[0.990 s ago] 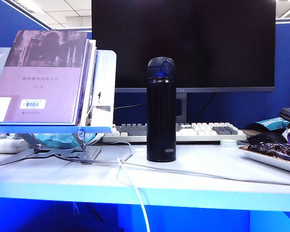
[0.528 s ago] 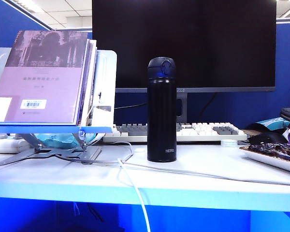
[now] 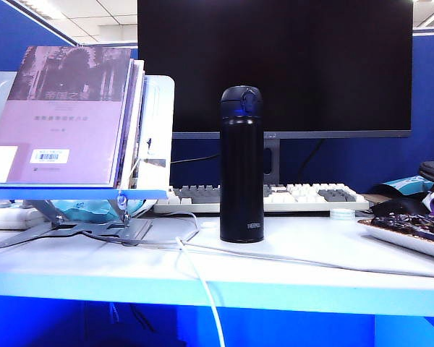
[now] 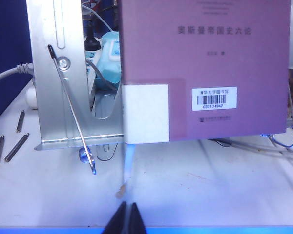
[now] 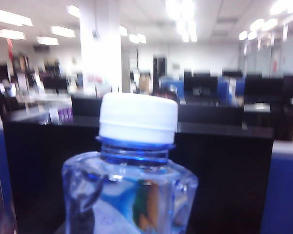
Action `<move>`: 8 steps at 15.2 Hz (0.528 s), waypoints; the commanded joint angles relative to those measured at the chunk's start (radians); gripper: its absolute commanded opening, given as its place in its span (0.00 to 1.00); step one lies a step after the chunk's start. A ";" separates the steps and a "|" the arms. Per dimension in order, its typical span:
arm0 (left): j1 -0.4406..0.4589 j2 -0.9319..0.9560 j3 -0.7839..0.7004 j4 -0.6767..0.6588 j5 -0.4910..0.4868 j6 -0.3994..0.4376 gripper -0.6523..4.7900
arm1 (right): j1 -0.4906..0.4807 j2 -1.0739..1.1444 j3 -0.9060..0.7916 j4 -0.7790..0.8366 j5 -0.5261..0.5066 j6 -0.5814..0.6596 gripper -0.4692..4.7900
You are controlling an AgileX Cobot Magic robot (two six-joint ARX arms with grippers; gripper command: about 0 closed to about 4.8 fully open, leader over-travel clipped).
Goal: Pick up the mineral water bottle and place it vertically to the right of the black thermos cup.
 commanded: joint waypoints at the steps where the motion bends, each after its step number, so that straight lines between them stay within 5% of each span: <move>1: 0.000 -0.003 0.000 -0.013 0.008 0.004 0.11 | 0.000 -0.019 -0.200 0.150 -0.001 0.038 0.33; 5: 0.001 -0.003 0.000 -0.013 0.008 0.004 0.11 | 0.000 -0.021 -0.538 0.473 0.002 0.077 0.33; 8: 0.001 -0.003 0.000 -0.013 0.008 0.004 0.11 | 0.000 -0.021 -0.681 0.534 0.035 0.084 0.33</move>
